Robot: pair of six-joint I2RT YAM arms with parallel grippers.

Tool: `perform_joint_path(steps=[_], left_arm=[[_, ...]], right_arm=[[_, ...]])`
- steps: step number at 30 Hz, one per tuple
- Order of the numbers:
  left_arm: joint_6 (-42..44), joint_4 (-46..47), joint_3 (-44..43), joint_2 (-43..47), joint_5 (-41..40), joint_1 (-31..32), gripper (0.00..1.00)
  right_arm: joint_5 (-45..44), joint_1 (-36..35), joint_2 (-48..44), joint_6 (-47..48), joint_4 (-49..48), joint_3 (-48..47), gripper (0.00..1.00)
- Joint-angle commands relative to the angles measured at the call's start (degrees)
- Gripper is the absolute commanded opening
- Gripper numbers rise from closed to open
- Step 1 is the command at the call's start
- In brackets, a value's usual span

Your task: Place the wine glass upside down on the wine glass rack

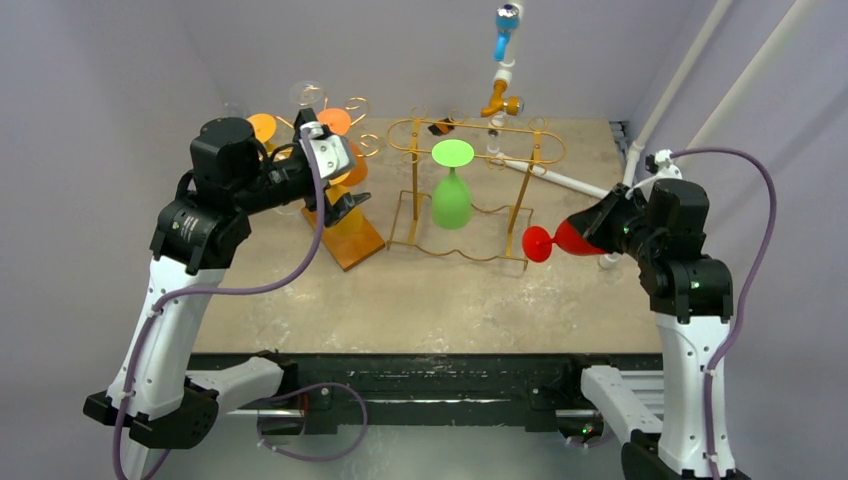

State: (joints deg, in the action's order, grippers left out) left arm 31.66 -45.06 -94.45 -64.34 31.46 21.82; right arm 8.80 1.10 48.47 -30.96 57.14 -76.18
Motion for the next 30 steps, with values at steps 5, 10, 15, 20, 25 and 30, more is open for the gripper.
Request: perform_joint_path(steps=[5, 10, 15, 20, 25, 30], left_arm=[[-6.03, -2.17, 0.60, 1.02, -0.11, -0.03, 1.00], [-6.36, -2.12, 3.53, 3.14, 0.15, -0.03, 1.00], [-10.11, -2.39, 5.96, 4.06, 0.92, -0.03, 1.00], [-14.84, 0.84, 9.59, 6.24, -0.60, -0.05, 1.00], [-19.00, 0.68, 10.95, 7.00, 2.93, -0.03, 0.99], [-24.00, 0.32, 12.91, 6.53, 7.44, -0.03, 0.99]], right_arm=[[5.86, -10.44, 3.56, 1.32, -4.56, -4.96, 0.00], [3.30, -18.30, 8.92, 2.03, -5.61, -11.39, 0.00], [0.07, -28.52, 16.15, 1.33, -7.24, -18.85, 0.00], [-6.00, -40.44, 21.68, -0.66, -8.96, -25.23, 0.00], [-10.19, -47.90, 24.50, -0.98, -7.74, -31.31, 0.00], [-12.70, -54.80, 25.40, -1.93, -10.35, -32.36, 0.00]])
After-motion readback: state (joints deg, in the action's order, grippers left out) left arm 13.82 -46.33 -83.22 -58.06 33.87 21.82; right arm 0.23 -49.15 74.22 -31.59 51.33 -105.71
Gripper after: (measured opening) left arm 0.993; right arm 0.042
